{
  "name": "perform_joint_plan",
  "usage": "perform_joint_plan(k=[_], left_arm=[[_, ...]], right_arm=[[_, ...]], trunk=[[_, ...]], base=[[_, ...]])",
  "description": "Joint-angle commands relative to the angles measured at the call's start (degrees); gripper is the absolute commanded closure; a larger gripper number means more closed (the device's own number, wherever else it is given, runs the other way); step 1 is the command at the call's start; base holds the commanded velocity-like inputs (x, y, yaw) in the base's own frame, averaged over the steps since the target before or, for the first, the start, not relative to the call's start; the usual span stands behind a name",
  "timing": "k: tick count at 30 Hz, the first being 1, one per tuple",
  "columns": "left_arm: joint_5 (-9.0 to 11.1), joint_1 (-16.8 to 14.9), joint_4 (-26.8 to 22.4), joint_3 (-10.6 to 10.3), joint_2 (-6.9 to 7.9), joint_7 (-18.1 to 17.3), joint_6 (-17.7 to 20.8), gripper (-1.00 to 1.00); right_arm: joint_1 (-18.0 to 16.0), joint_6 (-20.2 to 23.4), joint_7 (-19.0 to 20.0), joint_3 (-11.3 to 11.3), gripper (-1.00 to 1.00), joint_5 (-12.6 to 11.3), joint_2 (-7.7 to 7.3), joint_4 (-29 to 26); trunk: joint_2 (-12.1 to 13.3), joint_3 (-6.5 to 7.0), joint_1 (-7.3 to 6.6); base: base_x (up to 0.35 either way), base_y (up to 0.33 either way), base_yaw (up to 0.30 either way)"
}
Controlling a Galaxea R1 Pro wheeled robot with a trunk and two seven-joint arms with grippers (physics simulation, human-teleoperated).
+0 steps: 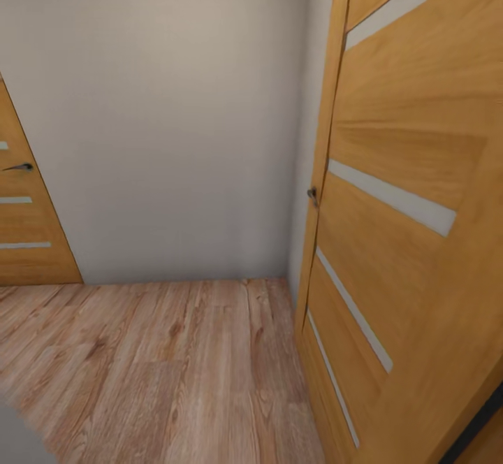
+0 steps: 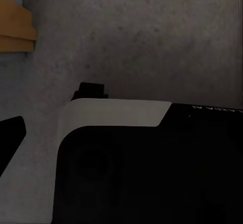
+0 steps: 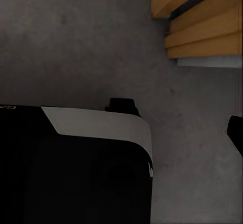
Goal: Move the two storage containers from the living room to the garage. In the garage, place one container on the floor and stack the other container on top of it (either order is fine).
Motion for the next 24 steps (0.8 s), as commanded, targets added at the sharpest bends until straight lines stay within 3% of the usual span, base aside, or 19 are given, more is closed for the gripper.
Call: perform_joint_plan(k=[1,7,24], left_arm=[[0.6,0.0,0.1,0.0,0.02,-0.3,-0.2,-1.00],[0.8,0.0,0.1,0.2,0.09,-0.3,-0.2,-1.00],[0.9,0.0,0.1,0.2,0.10,-0.3,-0.2,-1.00]], right_arm=[[-0.1,-0.3,0.0,0.5,-1.00,-0.5,0.05,0.2],[-0.1,-0.3,0.0,0.5,-1.00,-0.5,0.05,0.2],[0.0,-0.3,0.0,0.5,-1.00,-0.5,0.06,0.2]], trunk=[[0.0,-0.06,0.01],[0.0,-0.06,0.01],[0.0,-0.06,0.01]], base=[[0.164,-0.201,0.000],[0.053,-0.051,0.083],[0.002,-0.001,0.243]])
